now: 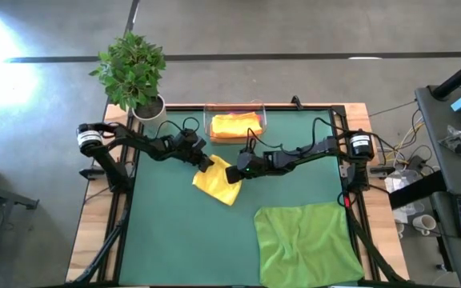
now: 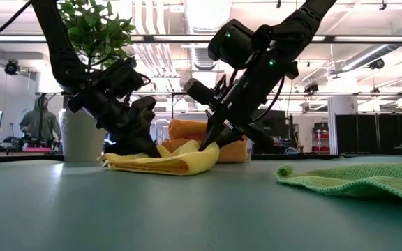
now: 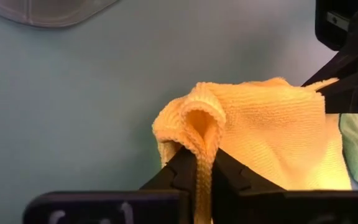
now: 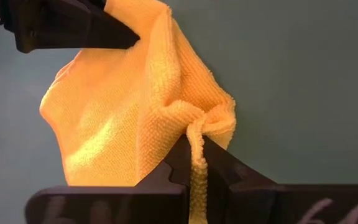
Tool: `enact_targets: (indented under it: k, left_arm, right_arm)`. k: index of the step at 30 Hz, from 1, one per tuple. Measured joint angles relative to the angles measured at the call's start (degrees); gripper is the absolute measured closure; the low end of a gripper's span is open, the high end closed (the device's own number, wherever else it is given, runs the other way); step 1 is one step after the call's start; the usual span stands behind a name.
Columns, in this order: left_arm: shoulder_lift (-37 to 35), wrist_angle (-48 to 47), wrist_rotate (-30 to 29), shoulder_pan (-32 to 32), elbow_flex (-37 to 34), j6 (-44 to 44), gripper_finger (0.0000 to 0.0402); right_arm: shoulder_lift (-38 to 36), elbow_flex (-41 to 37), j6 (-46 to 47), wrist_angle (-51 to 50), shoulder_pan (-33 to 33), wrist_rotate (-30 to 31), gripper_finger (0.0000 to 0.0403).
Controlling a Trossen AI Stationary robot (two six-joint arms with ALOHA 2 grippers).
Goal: Fold microfiber towels
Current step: Put the yellow microfiber cloth into the bin
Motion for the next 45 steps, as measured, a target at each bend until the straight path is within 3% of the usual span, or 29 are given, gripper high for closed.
enact_targets:
  k: [8,26,35,45]
  left_arm:
    - [-1.0,0.4,0.4,-0.7,0.0,-2.2,0.0399]
    - [-16.8,0.6,-2.0,-1.3,1.1,-5.5,0.0400]
    - [-19.7,0.6,-7.3,-1.3,6.6,-4.7,0.0400]
    - [-19.5,-1.1,-11.9,-1.2,13.4,-4.5,0.0400]
  right_arm:
    - [-1.1,0.0,-1.5,-0.1,0.0,-0.5,0.0394]
    - [-14.7,0.1,-6.6,-3.0,-0.4,2.0,0.0394]
    - [-23.5,0.2,-12.6,-3.9,-6.0,3.0,0.0394]
    - [-23.8,6.5,-19.3,-9.1,-10.3,-1.1,0.0394]
